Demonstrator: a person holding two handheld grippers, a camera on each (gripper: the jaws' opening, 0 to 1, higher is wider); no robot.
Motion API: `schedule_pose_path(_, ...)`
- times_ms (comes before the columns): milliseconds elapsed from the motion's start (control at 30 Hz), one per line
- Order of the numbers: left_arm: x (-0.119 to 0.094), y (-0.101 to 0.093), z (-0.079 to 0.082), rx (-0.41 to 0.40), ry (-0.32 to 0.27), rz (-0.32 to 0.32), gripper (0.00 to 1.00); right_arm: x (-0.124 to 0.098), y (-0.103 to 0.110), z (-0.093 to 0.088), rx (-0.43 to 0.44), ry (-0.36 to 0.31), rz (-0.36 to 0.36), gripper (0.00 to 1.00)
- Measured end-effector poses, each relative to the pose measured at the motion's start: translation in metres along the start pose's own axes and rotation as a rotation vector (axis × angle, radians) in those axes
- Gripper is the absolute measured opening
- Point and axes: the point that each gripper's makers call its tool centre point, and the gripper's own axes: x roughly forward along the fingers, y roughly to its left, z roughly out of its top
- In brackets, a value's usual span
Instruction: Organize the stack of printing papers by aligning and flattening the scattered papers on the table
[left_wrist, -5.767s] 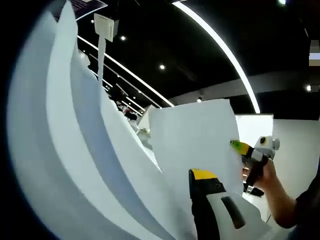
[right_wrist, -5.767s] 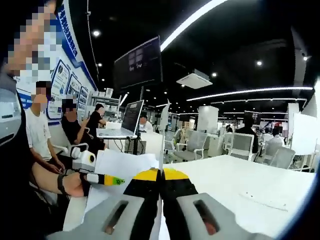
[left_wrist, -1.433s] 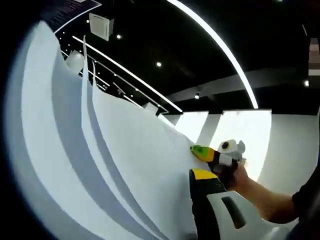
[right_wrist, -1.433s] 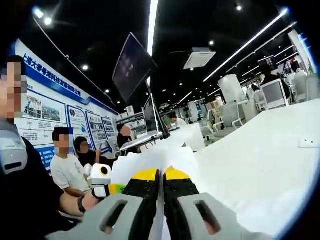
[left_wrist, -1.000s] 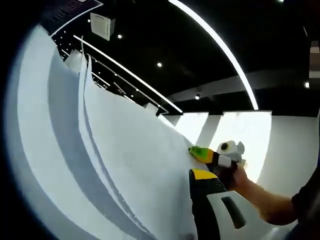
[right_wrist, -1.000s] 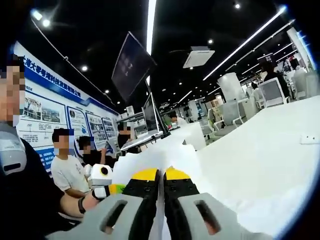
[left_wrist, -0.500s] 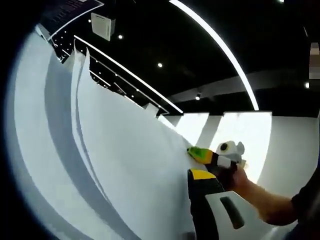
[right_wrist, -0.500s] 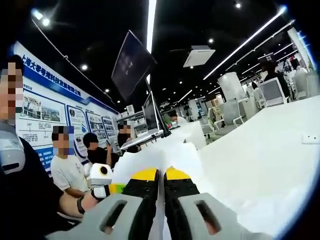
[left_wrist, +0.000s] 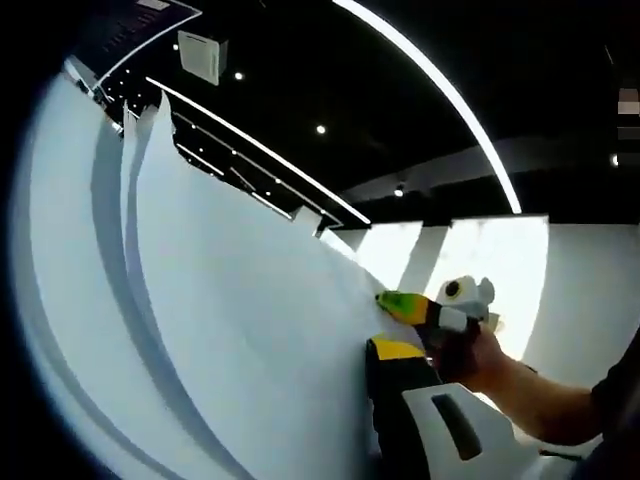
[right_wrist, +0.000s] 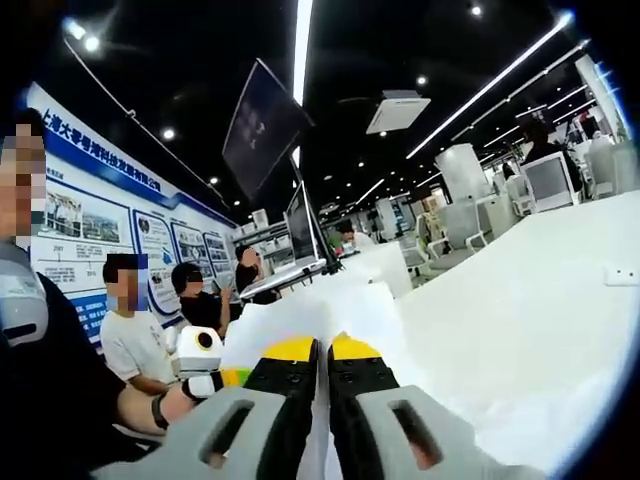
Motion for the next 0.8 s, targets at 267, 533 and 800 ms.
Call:
schedule_pose_path(267, 0.0, -0.0003, 0.0002, 0.009, 0.001, 0.002, 0.23, 0.0003, -0.0014, 0.0, -0.006, 0.003, -0.002, 0.0)
schedule_pose_path(533, -0.0008, -0.0007, 0.0009, 0.019, -0.001, 0.003, 0.21, 0.0015, -0.0018, -0.0005, -0.004, 0.004, -0.004, 0.0)
schedule_pose_path(800, -0.0012, -0.0014, 0.001, 0.042, -0.001, 0.005, 0.16, 0.0012, -0.0026, -0.0036, -0.007, 0.013, -0.01, 0.01)
